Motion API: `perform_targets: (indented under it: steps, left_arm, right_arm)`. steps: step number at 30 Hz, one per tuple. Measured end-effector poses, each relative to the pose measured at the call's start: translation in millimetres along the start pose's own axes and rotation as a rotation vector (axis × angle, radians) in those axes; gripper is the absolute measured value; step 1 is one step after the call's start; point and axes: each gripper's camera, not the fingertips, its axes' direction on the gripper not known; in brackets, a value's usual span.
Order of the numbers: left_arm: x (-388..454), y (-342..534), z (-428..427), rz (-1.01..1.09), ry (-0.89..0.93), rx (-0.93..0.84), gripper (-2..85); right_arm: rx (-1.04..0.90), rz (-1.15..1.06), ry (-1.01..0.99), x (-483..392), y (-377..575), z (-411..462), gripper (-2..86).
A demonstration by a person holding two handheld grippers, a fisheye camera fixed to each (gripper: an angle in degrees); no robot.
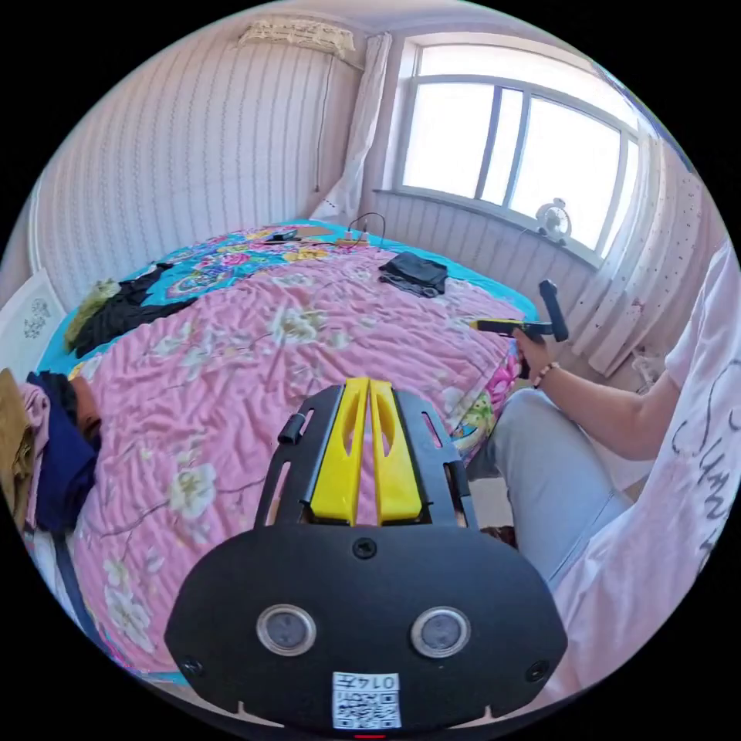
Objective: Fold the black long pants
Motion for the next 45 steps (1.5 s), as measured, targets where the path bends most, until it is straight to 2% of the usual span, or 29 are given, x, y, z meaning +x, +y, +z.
perform_targets:
  steps: [4, 7, 12, 15, 18, 22, 26, 28, 30, 33, 36, 38, 40, 43, 45]
  left_arm:
    - [15, -85, 85, 0.153, 0.056, -0.044, 1.5]
    - [25, -163, 160, 0.270, 0.055, -0.028, 3.5]
    - [25, -282, 285, 0.125, 0.111, -0.068, 2.4]
    - [30, -331, 335, 0.062, 0.144, -0.058, 5.6]
    - [49, -364, 381, 0.130, 0.135, -0.110, 8.7]
    - [94, -393, 428, 0.317, 0.079, -0.093, 10.1]
    - [119, -420, 475, 0.265, 0.089, -0.142, 12.1]
    - [129, -432, 507, 0.228, 0.057, -0.263, 12.2]
    - [138, -437, 516, 0.258, 0.021, -0.266, 11.2]
    - [153, -445, 520, 0.335, -0.020, -0.297, 5.1]
    - [166, -447, 506, 0.399, -0.048, -0.314, 1.8]
    - [170, -444, 481, 0.415, -0.040, -0.286, 1.1]
    - [172, -436, 442, 0.461, -0.017, -0.281, 0.6]
    - [158, -413, 381, 0.469, -0.021, -0.257, 0.5]
    - [140, -386, 335, 0.425, 0.010, -0.234, 0.5]
  right_arm:
    - [0.105, 0.020, 0.000, 54, -90, -2, 13.1]
    - [0.106, 0.033, 0.010, 97, -160, 10, 16.3]
    - [0.041, 0.061, -0.020, 151, -241, 52, 14.8]
    - [-0.116, 0.129, 0.046, 176, -261, 93, 13.7]
    - [-0.058, 0.124, 0.037, 180, -264, 73, 13.0]
    - [-0.055, 0.016, 0.171, 154, -277, 57, 11.0]
    - [-0.034, 0.001, 0.180, 152, -282, 35, 8.4]
    - [-0.017, 0.001, 0.171, 154, -284, 18, 6.9]
    - [0.001, -0.007, 0.168, 154, -284, 5, 5.8]
    - [0.038, -0.013, 0.135, 157, -282, -20, 3.8]
    - [0.111, 0.067, 0.075, 175, -272, -55, 2.7]
    - [0.175, 0.134, -0.026, 193, -258, -82, 2.4]
    - [0.227, 0.199, -0.230, 213, -235, -113, 2.1]
    - [0.156, 0.293, -0.348, 209, -204, -149, 2.0]
    - [0.130, 0.242, -0.399, 176, -183, -187, 2.0]
